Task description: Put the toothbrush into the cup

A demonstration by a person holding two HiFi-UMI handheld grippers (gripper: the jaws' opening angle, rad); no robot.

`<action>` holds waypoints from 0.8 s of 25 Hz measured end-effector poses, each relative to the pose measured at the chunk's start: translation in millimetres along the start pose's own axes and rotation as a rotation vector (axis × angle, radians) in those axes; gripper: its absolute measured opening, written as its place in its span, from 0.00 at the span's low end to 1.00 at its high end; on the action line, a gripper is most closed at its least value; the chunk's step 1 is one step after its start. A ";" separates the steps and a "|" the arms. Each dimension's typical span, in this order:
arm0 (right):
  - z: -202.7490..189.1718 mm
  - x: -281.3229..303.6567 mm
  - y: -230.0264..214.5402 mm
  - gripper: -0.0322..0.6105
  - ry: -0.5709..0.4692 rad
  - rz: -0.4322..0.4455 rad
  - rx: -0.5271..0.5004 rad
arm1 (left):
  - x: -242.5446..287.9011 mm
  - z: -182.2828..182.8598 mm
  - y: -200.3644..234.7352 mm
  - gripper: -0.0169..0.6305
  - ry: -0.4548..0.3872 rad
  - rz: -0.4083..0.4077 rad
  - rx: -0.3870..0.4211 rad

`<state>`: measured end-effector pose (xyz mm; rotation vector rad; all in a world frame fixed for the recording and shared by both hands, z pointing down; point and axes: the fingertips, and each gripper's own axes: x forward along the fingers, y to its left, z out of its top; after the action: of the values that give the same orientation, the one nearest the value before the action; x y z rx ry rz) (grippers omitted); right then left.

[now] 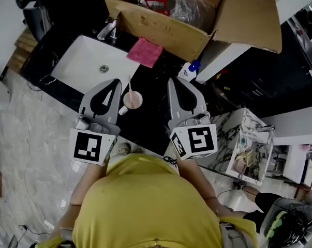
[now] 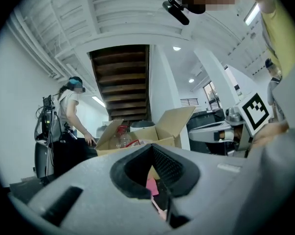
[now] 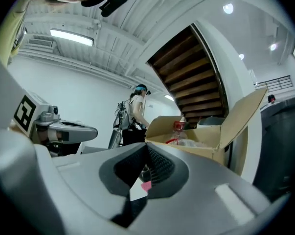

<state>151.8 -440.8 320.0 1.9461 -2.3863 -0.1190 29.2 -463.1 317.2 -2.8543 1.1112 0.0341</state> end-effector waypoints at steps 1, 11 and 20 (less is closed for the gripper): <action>8.9 -4.8 -3.5 0.07 -0.020 -0.014 -0.003 | -1.4 7.8 -0.3 0.03 -0.009 0.010 0.006; 46.7 -34.2 -19.0 0.07 -0.102 -0.064 -0.018 | -12.0 35.7 -10.5 0.03 -0.027 0.054 0.050; 36.1 -35.7 -20.1 0.07 -0.081 -0.029 -0.007 | -13.2 31.4 -16.9 0.03 -0.016 0.076 0.045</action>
<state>175.1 -409.1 282.2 2.0109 -2.4041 -0.2112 31.2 -439.3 287.6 -2.7669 1.2009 0.0365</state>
